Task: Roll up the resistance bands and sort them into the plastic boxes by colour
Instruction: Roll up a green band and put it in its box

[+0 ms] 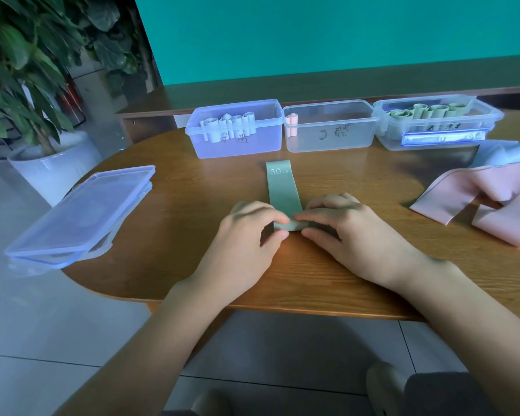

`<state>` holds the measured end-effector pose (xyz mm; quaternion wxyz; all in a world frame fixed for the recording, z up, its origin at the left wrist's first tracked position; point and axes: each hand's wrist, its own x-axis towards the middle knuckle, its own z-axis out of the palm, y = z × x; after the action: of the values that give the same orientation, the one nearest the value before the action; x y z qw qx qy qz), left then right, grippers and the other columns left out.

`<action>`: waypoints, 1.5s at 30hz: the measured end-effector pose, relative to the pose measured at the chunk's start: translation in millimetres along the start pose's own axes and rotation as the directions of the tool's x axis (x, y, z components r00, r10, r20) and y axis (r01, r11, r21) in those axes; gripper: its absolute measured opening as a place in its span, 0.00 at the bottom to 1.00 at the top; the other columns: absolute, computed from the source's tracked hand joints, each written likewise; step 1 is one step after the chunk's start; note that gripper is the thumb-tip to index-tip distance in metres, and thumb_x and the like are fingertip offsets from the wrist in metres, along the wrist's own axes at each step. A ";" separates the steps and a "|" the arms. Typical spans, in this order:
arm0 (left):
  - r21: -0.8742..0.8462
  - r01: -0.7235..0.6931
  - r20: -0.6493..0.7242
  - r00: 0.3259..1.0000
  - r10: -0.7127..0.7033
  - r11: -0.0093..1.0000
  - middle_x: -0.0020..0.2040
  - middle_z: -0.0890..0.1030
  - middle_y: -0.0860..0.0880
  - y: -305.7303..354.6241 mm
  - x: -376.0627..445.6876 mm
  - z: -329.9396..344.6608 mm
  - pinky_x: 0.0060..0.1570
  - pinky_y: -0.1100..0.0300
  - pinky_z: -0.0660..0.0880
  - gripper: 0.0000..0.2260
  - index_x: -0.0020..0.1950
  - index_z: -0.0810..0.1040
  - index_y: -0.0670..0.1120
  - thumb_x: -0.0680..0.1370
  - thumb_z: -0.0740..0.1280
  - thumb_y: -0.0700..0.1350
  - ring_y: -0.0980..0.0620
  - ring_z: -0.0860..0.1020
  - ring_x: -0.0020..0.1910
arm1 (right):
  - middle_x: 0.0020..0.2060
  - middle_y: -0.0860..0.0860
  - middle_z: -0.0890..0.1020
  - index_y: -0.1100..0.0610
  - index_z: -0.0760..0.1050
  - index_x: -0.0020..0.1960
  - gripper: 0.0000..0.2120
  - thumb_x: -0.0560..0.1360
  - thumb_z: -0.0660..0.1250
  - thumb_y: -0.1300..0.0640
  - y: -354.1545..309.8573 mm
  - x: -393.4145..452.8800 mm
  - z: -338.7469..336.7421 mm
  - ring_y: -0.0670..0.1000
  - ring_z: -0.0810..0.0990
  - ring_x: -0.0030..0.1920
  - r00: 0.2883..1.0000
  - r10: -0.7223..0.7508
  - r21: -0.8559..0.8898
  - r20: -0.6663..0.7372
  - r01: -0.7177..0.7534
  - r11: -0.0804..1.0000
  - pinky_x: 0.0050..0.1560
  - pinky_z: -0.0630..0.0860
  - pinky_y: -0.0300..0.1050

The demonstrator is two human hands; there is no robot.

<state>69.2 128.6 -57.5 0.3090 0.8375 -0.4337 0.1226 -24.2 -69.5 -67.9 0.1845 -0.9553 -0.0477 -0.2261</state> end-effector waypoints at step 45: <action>0.142 -0.065 -0.013 0.998 0.068 0.988 0.61 0.80 0.51 -26.7 42.1 20.5 0.63 0.51 0.72 0.14 0.66 0.78 0.46 0.81 0.64 0.43 0.49 0.71 0.62 | 0.66 0.46 0.77 0.51 0.76 0.70 0.18 0.80 0.65 0.50 8.6 32.7 1.4 0.50 0.72 0.65 0.995 0.082 -0.032 0.050 -0.080 0.996 0.68 0.71 0.50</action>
<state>114.4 100.0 -64.5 0.2485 0.8413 -0.4487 0.1709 7.1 -76.7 -57.2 0.1779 -0.9646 -0.0102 -0.1943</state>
